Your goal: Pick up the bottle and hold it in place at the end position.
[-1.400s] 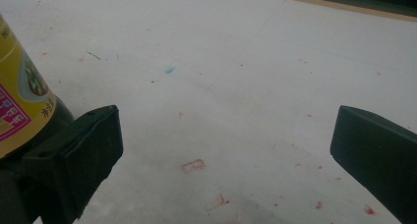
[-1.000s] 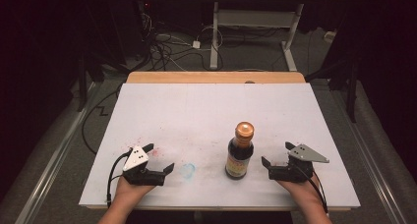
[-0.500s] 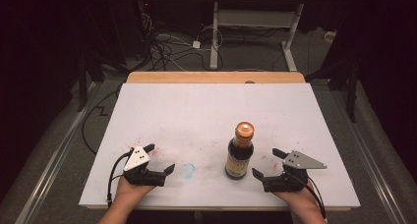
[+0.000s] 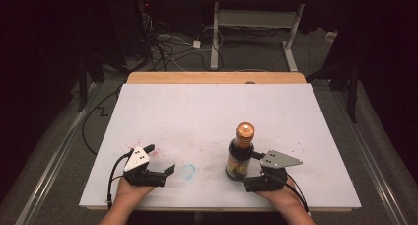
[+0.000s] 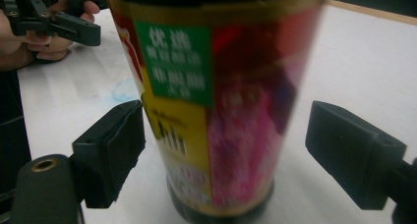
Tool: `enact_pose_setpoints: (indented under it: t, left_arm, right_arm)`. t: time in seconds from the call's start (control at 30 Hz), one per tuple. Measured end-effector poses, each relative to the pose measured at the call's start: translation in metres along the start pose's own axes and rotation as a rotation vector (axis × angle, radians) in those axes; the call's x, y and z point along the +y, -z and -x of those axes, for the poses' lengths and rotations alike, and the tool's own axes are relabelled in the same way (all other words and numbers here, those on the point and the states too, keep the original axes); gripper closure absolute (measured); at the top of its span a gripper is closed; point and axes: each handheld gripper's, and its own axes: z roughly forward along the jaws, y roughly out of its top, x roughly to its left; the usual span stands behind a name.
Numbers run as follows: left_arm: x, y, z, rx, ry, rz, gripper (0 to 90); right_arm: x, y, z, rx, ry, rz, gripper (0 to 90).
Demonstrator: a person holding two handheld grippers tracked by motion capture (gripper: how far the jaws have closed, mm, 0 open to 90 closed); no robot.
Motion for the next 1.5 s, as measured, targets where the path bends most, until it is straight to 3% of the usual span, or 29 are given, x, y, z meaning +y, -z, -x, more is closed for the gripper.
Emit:
enact_pose_setpoints:
  t: [0.17, 0.3, 0.37, 0.83, 1.2, 1.5]
  left_arm:
    - [0.0, 0.0, 0.0, -0.001, -0.004, 0.004, 0.0]
    - [-0.001, 0.0, 0.001, 0.003, -0.009, -0.001, 0.0]
    - [-0.001, -0.001, 0.001, 0.003, -0.011, -0.002, 0.0]
    - [-0.001, 0.0, 0.001, 0.007, -0.02, 0.005, 0.0]
    - [-0.001, 0.0, 0.001, 0.007, -0.018, 0.006, 0.0]
    - [-0.001, 0.0, 0.001, 0.006, -0.01, 0.01, 0.0]
  right_arm:
    - [0.008, -0.008, 0.003, 0.019, 0.014, 0.011, 21.3]
    - [0.013, -0.01, 0.0, 0.035, 0.047, 0.017, 30.4]
    - [0.013, -0.011, -0.002, 0.021, 0.065, 0.017, 31.0]
    - [0.014, -0.01, -0.008, -0.019, 0.056, 0.012, 32.1]
    - [0.021, -0.016, -0.013, -0.061, 0.084, 0.002, 32.5]
    - [0.035, -0.033, -0.006, -0.118, 0.039, 0.028, 32.3]
